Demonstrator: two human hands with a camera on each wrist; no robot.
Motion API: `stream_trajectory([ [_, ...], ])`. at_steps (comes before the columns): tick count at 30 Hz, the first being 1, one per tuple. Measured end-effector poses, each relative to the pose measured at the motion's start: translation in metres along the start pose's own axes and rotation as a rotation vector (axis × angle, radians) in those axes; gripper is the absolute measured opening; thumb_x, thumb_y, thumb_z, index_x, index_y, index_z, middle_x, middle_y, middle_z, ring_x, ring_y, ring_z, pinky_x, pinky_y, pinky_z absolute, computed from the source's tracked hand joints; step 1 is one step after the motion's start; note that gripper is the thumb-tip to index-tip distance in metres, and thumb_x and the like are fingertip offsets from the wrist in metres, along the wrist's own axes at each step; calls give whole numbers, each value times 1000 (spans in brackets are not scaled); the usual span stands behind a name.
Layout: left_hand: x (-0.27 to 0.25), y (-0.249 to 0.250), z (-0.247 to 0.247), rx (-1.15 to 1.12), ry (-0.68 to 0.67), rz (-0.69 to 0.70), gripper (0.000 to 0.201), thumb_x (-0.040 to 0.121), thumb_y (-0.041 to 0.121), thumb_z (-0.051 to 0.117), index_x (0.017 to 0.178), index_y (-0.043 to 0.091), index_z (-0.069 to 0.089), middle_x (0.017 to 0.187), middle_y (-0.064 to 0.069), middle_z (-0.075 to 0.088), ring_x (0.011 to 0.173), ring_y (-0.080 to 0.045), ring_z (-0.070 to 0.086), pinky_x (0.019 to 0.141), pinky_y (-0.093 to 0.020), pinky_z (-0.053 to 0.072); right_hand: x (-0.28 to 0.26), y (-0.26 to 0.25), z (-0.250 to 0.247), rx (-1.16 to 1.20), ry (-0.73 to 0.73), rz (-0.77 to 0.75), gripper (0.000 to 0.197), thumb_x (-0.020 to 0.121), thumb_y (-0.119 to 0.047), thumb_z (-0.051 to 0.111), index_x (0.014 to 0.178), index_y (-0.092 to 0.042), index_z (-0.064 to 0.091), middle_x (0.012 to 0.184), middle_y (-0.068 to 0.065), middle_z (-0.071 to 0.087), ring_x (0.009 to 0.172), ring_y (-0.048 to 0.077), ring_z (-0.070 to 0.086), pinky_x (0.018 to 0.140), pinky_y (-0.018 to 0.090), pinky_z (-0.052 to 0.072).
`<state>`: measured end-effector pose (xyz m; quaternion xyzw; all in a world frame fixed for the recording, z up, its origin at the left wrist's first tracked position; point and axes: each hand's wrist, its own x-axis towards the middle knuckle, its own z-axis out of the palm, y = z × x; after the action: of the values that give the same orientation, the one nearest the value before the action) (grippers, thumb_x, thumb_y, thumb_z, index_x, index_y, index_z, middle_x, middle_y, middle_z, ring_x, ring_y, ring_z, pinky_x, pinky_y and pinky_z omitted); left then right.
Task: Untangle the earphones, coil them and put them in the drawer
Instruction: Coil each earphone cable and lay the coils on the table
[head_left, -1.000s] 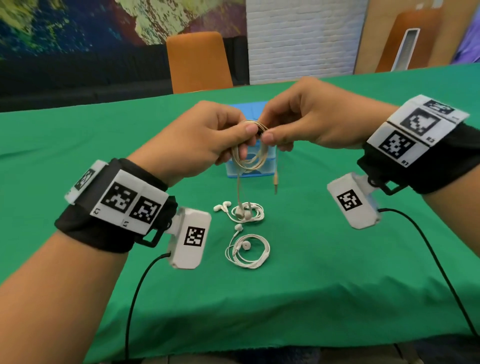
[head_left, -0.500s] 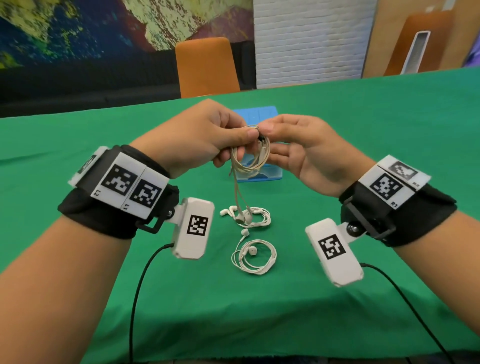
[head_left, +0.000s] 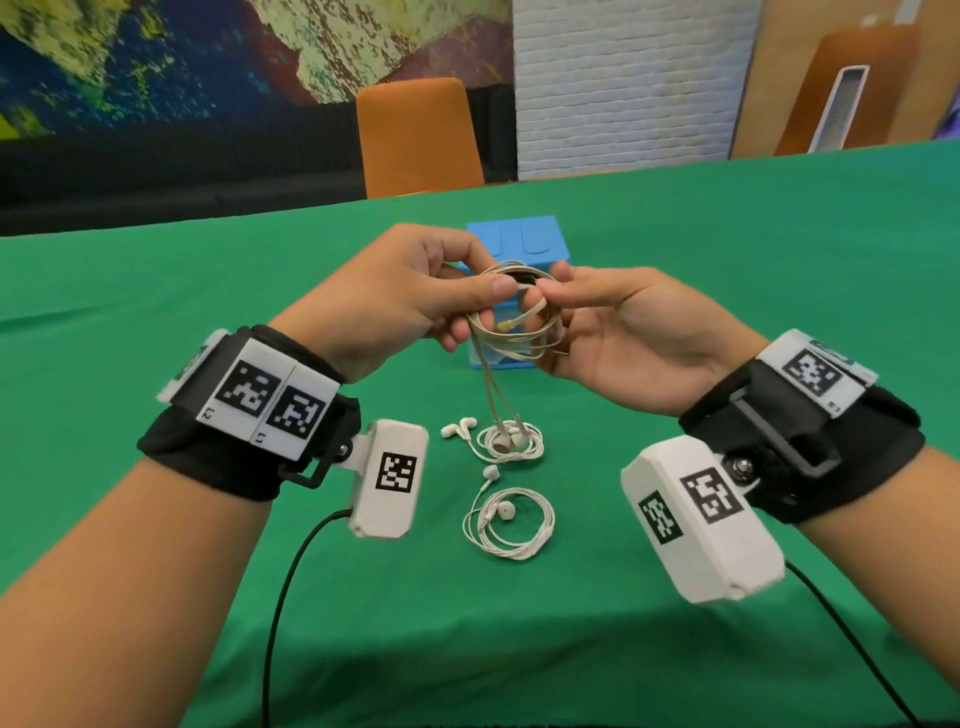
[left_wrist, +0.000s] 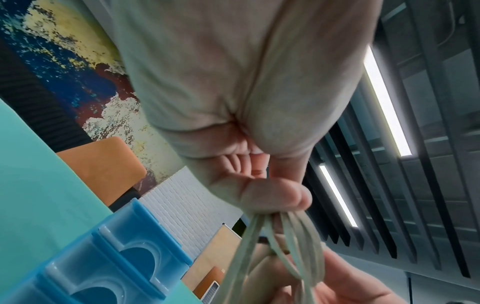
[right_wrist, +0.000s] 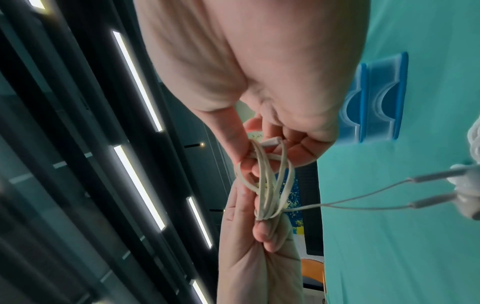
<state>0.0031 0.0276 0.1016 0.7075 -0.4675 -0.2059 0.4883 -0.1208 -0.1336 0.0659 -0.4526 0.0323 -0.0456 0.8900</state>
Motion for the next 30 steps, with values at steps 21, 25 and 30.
stream_trajectory([
  [21,10,17,3,395,-29,125,31,84,36,74,89,5,73,66,-8,72,49,-10,62,50,-22,51,1,-22,8,-1000,127,-341,39,84,-13,78,120,-9,63,106,16,70,81,6,62,71,15,47],
  [25,14,17,4,413,-20,149,21,89,25,75,95,8,65,66,-9,72,47,-11,61,47,-21,48,2,-35,11,-1079,67,-298,34,81,-12,79,113,-4,67,88,15,70,75,20,55,57,22,40],
  [30,16,11,1,257,-31,135,24,89,15,74,106,6,59,70,-12,73,50,-10,56,51,-18,44,2,-41,9,-1120,32,-296,28,80,-6,79,106,-2,70,81,18,66,72,23,53,55,21,43],
])
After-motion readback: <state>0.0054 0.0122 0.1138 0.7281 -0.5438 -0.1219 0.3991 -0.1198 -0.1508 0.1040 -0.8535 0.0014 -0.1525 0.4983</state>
